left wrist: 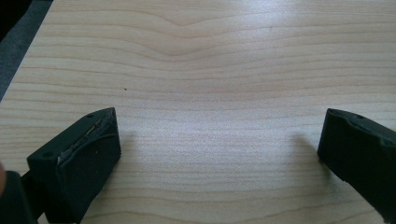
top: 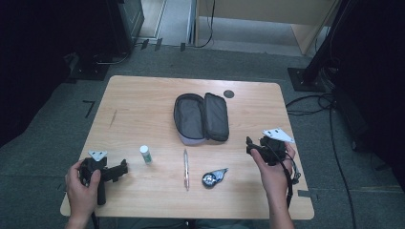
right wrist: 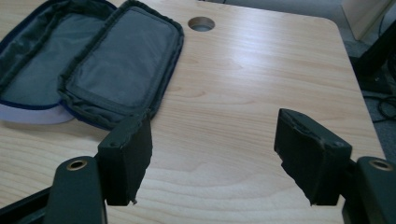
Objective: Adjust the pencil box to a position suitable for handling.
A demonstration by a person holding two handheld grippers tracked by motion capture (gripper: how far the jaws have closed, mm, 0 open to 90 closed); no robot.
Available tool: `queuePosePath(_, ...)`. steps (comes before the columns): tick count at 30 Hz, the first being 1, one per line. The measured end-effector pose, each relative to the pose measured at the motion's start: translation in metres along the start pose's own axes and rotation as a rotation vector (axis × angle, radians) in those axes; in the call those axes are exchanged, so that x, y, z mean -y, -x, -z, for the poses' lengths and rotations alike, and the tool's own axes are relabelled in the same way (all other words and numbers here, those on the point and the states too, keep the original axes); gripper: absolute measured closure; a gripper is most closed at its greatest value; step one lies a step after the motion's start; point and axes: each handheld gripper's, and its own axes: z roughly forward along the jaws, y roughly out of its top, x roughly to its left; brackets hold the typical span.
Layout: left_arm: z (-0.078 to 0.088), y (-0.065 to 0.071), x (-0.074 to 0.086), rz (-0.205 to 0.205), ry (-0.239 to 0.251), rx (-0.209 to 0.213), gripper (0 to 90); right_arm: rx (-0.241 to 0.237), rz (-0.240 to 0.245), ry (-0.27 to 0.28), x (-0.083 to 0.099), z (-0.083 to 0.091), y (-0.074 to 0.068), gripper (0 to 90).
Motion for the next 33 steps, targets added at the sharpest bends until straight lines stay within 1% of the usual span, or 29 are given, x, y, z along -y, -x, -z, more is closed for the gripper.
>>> queuePosePath(2, 0.000, 0.000, 0.000, 0.000, 0.000, 0.000, 0.0, -0.009, 0.001, -0.001, -0.003, -0.002, -0.003, 29.7)
queuePosePath(3, 0.000, 0.000, 0.000, 0.000, 0.000, 0.000, 0.0, -0.037, 0.000, -0.010, -0.007, -0.005, -0.006, 34.9)
queuePosePath(4, 0.000, 0.000, 0.000, 0.000, 0.000, 0.000, 0.0, -0.037, 0.000, -0.010, -0.007, -0.005, -0.006, 34.9)
queuePosePath(5, 0.000, 0.000, 0.000, 0.000, 0.000, 0.000, 0.0, -0.051, -0.002, -0.011, -0.009, -0.006, -0.008, 35.3)
queuePosePath(6, 0.000, 0.000, 0.000, 0.000, 0.000, 0.000, 0.0, -0.063, 0.005, -0.009, -0.012, -0.008, -0.013, 36.7)
queuePosePath(7, 0.000, 0.000, 0.000, 0.000, 0.000, 0.000, 0.0, -0.063, 0.005, -0.009, -0.012, -0.008, -0.013, 36.7)
queuePosePath(8, 0.000, 0.000, 0.000, 0.000, 0.000, 0.000, 0.0, -0.075, 0.016, -0.005, -0.017, -0.011, -0.017, 37.4)
queuePosePath(9, 0.000, 0.000, 0.000, 0.000, 0.000, 0.000, 0.0, -0.075, 0.016, -0.005, -0.017, -0.011, -0.017, 37.4)
queuePosePath(12, 0.000, 0.000, 0.000, 0.000, 0.000, 0.000, 0.0, -0.088, 0.028, -0.004, -0.023, -0.016, -0.025, 38.1)
queuePosePath(17, 0.000, 0.000, 0.000, 0.000, 0.000, 0.000, 0.0, -0.107, 0.051, -0.011, -0.035, -0.025, -0.039, 40.0)
queuePosePath(18, 0.000, 0.000, 0.000, 0.000, 0.000, 0.000, 0.0, -0.107, 0.051, -0.011, -0.035, -0.025, -0.039, 40.0)
queuePosePath(20, 0.000, 0.000, 0.000, 0.002, 0.001, 0.000, 0.0, -0.111, 0.051, -0.008, -0.039, -0.028, -0.043, 40.6)
queuePosePath(21, 0.000, 0.000, 0.000, 0.001, 0.001, 0.000, 0.0, -0.112, 0.060, -0.006, -0.042, -0.031, -0.047, 40.7)
queuePosePath(22, 0.000, 0.000, 0.000, 0.001, 0.001, 0.000, 0.0, -0.112, 0.060, -0.006, -0.042, -0.031, -0.047, 40.7)
queuePosePath(27, 0.000, 0.000, 0.000, -0.001, 0.000, -0.001, 0.0, -0.116, 0.075, -0.012, -0.049, -0.040, -0.057, 41.4)
queuePosePath(28, 0.000, 0.000, 0.000, 0.001, 0.000, -0.001, 0.0, -0.129, 0.076, -0.014, -0.050, -0.045, -0.061, 41.4)
queuePosePath(30, 0.000, 0.000, 0.000, 0.002, 0.001, -0.002, 0.0, -0.135, 0.070, -0.016, -0.051, -0.049, -0.062, 41.5)
queuePosePath(33, 0.000, 0.000, 0.000, 0.002, 0.001, -0.002, 0.0, -0.133, 0.064, -0.042, -0.055, -0.060, -0.063, 42.6)
